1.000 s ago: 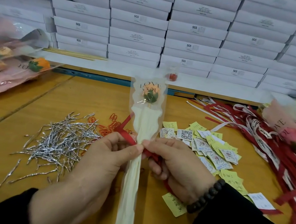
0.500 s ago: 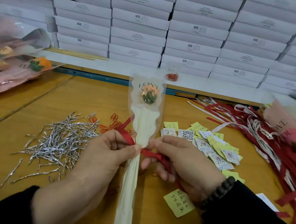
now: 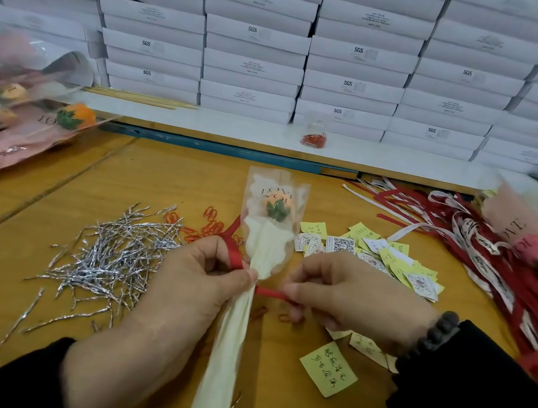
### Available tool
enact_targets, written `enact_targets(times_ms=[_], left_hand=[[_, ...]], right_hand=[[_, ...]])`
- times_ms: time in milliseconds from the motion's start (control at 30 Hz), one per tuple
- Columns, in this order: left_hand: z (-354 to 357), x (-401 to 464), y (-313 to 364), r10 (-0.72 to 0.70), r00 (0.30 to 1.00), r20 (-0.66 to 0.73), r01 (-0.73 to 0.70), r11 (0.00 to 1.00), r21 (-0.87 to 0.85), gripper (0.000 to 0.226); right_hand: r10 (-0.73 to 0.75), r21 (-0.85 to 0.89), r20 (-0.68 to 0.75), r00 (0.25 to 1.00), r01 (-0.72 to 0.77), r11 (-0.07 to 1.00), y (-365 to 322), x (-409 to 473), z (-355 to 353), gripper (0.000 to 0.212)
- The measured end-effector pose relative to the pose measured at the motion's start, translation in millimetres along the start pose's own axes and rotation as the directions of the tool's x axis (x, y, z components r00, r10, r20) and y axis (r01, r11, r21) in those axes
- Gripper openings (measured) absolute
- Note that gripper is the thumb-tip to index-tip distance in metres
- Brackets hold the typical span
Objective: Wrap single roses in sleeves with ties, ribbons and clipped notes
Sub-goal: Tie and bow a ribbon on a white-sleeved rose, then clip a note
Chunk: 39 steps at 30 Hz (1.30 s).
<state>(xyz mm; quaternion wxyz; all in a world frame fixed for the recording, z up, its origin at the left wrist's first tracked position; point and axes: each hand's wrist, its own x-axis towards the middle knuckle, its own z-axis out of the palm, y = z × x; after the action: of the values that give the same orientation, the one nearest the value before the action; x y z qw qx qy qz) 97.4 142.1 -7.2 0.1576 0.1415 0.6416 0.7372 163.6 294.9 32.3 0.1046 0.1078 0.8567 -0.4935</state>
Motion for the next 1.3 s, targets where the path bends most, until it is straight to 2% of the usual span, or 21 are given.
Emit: enact_targets(times_ms=[100,333,400,467,533,600,633,667,733,767,833,933,1033,1133,1233,1300], left_hand=[[0,0,1,0.015,1.000,0.002,-0.015,1.000,0.021,0.015],[1,-2,1,0.057,0.998,-0.002,-0.056,0.995,0.082,0.014],[2,-3,0,0.060,0.998,0.001,-0.060,0.994,0.096,0.015],[4,-3,1,0.060,0.998,0.011,-0.061,0.991,0.120,0.014],[5,-5,2,0.054,0.998,0.021,-0.056,0.985,0.164,0.014],[5,-5,2,0.050,0.999,0.021,-0.053,0.979,0.195,0.015],[4,-5,2,0.054,0.998,0.022,-0.058,0.978,0.201,0.015],[4,-4,1,0.062,0.998,0.029,-0.067,0.977,0.203,0.016],[4,-3,-2,0.083,0.995,0.048,-0.092,0.975,0.204,0.018],[5,-2,-3,0.093,0.994,0.056,-0.102,0.974,0.202,0.021],[5,-2,-6,0.101,0.993,0.069,-0.112,0.976,0.189,0.025],[6,-2,-8,0.098,0.990,0.104,-0.115,0.978,0.174,0.026],[9,-4,-10,0.108,0.985,0.133,-0.127,0.981,0.148,0.026],[11,-7,-8,0.096,0.979,0.182,-0.117,0.987,0.106,0.023],[11,-8,-5,0.084,0.974,0.211,-0.094,0.995,0.041,0.030],[12,-8,-4,0.120,0.970,0.214,-0.145,0.984,0.106,0.032]], right_hand=[[-0.046,-0.174,-0.028,0.999,0.041,0.984,-2,-4,-9,0.004],[-0.096,-0.262,-0.149,0.984,0.055,0.963,-5,-9,-19,0.008],[-0.161,-0.426,-0.236,0.958,0.047,0.903,-4,-7,-16,0.007],[-0.249,-0.614,-0.315,0.916,0.003,0.789,-4,-6,-11,0.009],[-0.292,-0.691,-0.356,0.888,-0.040,0.721,-5,-6,-7,0.013],[-0.308,-0.714,-0.379,0.873,-0.064,0.697,-3,-7,-7,0.019],[-0.302,-0.690,-0.388,0.871,-0.058,0.721,-2,-6,-7,0.020],[-0.284,-0.614,-0.404,0.869,-0.028,0.789,-2,-5,-6,0.019],[-0.233,-0.298,-0.444,0.865,0.102,0.949,-4,-2,-1,0.013],[-0.211,-0.100,-0.449,0.868,0.186,0.977,-5,-1,2,0.011],[-0.195,0.205,-0.439,0.877,0.310,0.929,-5,2,10,0.014],[-0.176,0.456,-0.396,0.901,0.359,0.814,-3,8,23,0.016],[-0.153,0.544,-0.355,0.922,0.338,0.768,-1,13,30,0.013],[-0.140,0.518,-0.343,0.929,0.311,0.797,3,17,33,0.013],[-0.136,0.482,-0.335,0.932,0.294,0.825,6,19,32,0.014],[-0.135,0.430,-0.329,0.935,0.275,0.860,8,19,31,0.014]])
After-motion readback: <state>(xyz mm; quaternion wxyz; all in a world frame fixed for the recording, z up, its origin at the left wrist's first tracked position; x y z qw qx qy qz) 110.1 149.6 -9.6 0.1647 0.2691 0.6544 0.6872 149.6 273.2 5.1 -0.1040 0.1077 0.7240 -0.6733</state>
